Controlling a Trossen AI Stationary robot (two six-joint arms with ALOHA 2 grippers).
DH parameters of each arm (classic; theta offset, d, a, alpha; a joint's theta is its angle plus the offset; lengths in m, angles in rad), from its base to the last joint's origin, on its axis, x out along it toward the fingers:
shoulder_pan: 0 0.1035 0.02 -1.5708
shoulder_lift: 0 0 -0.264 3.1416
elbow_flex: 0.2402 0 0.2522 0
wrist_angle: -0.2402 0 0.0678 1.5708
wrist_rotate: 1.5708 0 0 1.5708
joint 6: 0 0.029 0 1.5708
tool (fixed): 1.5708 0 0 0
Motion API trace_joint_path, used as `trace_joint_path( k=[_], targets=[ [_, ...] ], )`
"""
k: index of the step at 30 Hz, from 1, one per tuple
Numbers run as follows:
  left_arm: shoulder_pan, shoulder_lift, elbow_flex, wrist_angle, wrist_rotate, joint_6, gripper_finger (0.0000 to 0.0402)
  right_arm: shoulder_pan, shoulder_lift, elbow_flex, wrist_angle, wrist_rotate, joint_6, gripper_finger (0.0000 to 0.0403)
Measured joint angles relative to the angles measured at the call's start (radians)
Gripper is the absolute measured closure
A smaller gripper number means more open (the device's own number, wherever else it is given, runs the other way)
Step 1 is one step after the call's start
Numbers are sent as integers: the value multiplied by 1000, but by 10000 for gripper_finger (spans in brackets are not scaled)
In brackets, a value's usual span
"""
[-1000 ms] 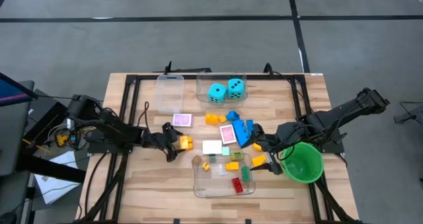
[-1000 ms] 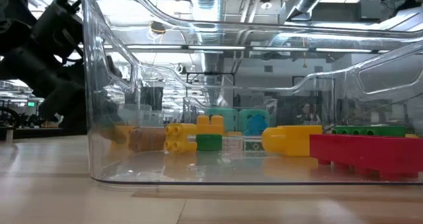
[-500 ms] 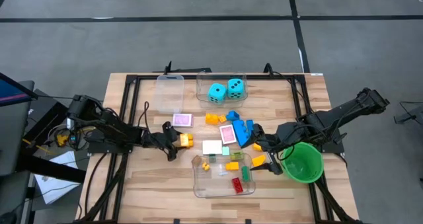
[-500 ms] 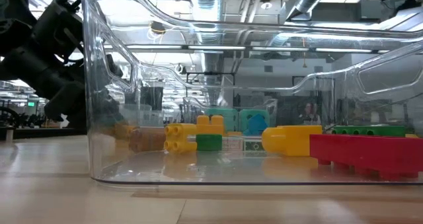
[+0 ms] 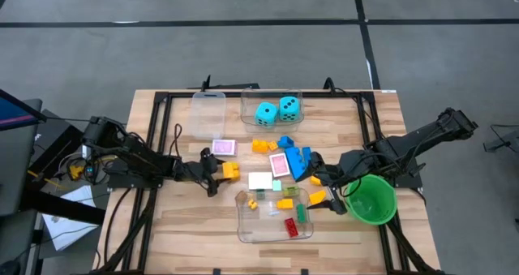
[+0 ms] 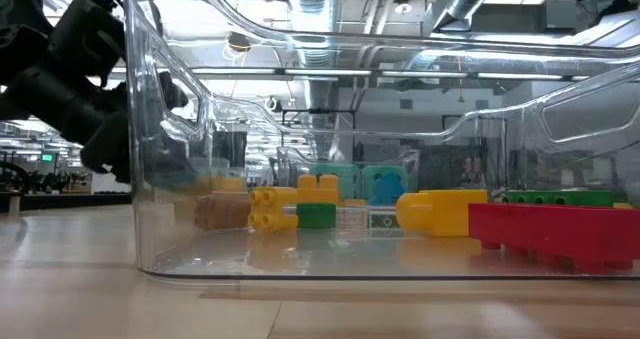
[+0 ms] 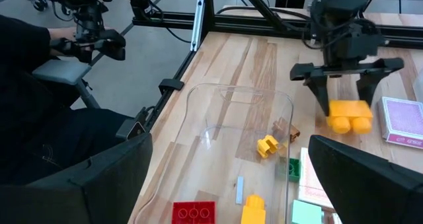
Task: Pick & Place Toys
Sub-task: Put the yellow game piece into the bottom transparent bin
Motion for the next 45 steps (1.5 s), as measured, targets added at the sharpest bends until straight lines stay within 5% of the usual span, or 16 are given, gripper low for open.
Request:
trace_joint_path(
  k=[10,20,32,39,45],
  targets=[
    [0,-197,0,22,-140,93,104,0,0,0,0,0,0,5],
    [-29,-330,0,37,57,-33,104,0,0,0,0,0,0,5],
    [-240,-153,153,136,74,-34,105,0,0,0,0,0,0,6],
    [-284,51,323,133,75,20,104,0,0,0,0,0,1,6],
    [-303,103,368,105,75,55,104,1,0,0,-13,0,4,6]
  ],
)
